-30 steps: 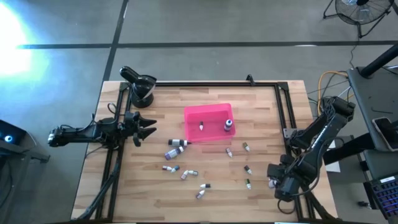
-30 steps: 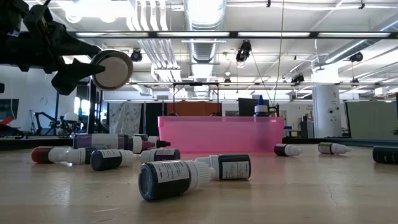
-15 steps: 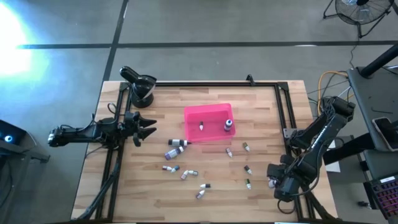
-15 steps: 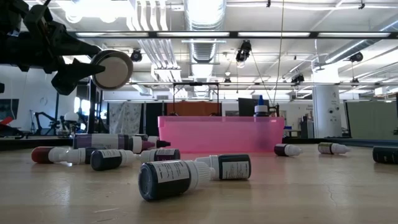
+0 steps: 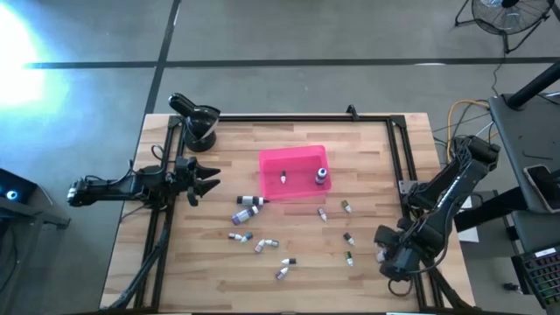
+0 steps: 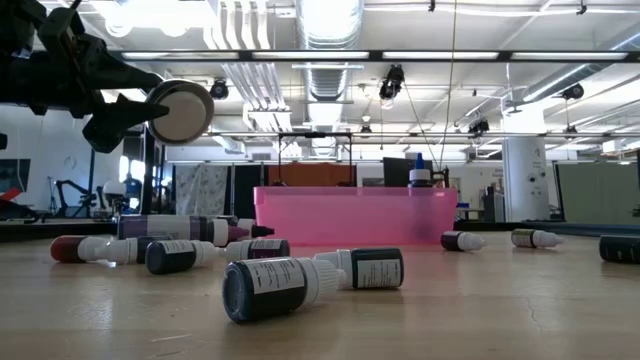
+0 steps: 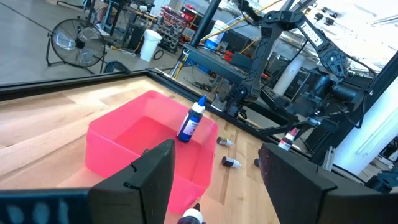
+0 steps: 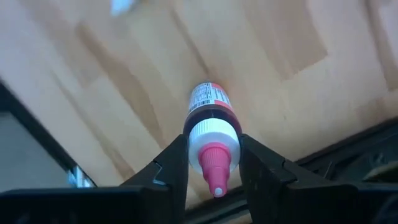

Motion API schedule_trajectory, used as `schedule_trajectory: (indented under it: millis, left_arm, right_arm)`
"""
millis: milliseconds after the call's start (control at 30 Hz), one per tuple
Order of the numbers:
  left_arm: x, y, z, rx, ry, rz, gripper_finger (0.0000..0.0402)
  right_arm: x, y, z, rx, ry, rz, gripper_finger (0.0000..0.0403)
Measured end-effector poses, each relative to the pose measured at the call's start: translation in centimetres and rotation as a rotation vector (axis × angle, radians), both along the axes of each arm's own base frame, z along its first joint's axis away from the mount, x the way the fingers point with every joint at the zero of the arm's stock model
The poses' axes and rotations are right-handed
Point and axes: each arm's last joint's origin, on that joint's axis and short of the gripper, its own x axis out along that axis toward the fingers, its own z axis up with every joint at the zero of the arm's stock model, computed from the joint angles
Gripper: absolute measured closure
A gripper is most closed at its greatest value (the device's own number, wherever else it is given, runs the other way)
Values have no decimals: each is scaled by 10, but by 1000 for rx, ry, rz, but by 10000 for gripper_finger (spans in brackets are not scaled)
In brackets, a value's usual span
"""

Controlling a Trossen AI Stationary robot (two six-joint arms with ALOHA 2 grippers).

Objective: Pick & Place food coloring
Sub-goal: Put the large pink food coloring bottle into the pink bin

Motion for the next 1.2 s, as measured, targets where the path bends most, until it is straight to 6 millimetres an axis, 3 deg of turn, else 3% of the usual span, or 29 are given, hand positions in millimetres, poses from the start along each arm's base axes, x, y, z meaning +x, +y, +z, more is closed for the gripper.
schedule_trajectory:
  millis: [200, 467, 567, 800, 1200]
  left_arm:
    - [0, 0, 0, 0, 0, 0, 193]
    - [0, 0, 0, 0, 0, 0, 193]
    - [0, 0, 0, 0, 0, 0, 193]
    - [0, 0, 0, 0, 0, 0, 193]
    - [0, 0, 0, 0, 0, 0, 193]
  right_arm:
    - [29, -19, 27, -74, -143, -161, 296]
    - [91, -66, 81, -308, -274, 13, 296]
    - [117, -91, 90, -400, -255, 84, 296]
    - [159, -144, 86, -409, -163, 132, 296]
    - [187, -183, 56, -280, -141, -29, 296]
